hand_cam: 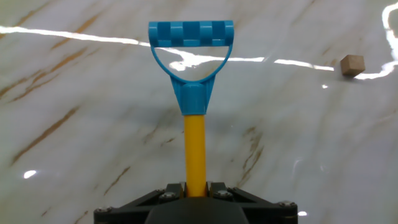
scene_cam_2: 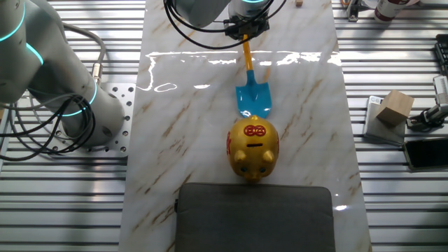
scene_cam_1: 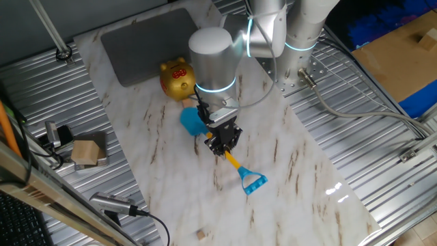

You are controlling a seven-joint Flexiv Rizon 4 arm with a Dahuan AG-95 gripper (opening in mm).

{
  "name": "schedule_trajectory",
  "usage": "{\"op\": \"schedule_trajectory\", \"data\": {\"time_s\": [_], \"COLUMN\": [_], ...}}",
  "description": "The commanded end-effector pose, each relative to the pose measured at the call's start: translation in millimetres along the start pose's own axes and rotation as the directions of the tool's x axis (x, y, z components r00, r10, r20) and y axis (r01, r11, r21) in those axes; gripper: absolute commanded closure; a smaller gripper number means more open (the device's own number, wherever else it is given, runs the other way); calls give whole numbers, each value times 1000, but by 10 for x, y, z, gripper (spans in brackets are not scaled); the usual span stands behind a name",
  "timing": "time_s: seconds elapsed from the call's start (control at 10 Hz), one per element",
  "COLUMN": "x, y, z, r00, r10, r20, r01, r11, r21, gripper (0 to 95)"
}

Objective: Use a shovel to scoop up an object

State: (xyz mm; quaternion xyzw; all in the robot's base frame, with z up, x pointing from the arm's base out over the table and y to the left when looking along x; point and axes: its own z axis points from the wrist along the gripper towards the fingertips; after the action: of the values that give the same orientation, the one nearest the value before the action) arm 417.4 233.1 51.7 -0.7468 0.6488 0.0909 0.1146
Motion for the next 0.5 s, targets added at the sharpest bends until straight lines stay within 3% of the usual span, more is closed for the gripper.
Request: {"op": "schedule_trajectory", "data": {"time_s": [0.1,0.5], "x": [35,108], "y": [16,44], "z": [-18,-32], "r00": [1000,1000], "r10": [-4,-14], "r20": [-4,-9], "r01": [4,14], "r11": [1000,1000], "r21": [1,0], "gripper": [950,950]}}
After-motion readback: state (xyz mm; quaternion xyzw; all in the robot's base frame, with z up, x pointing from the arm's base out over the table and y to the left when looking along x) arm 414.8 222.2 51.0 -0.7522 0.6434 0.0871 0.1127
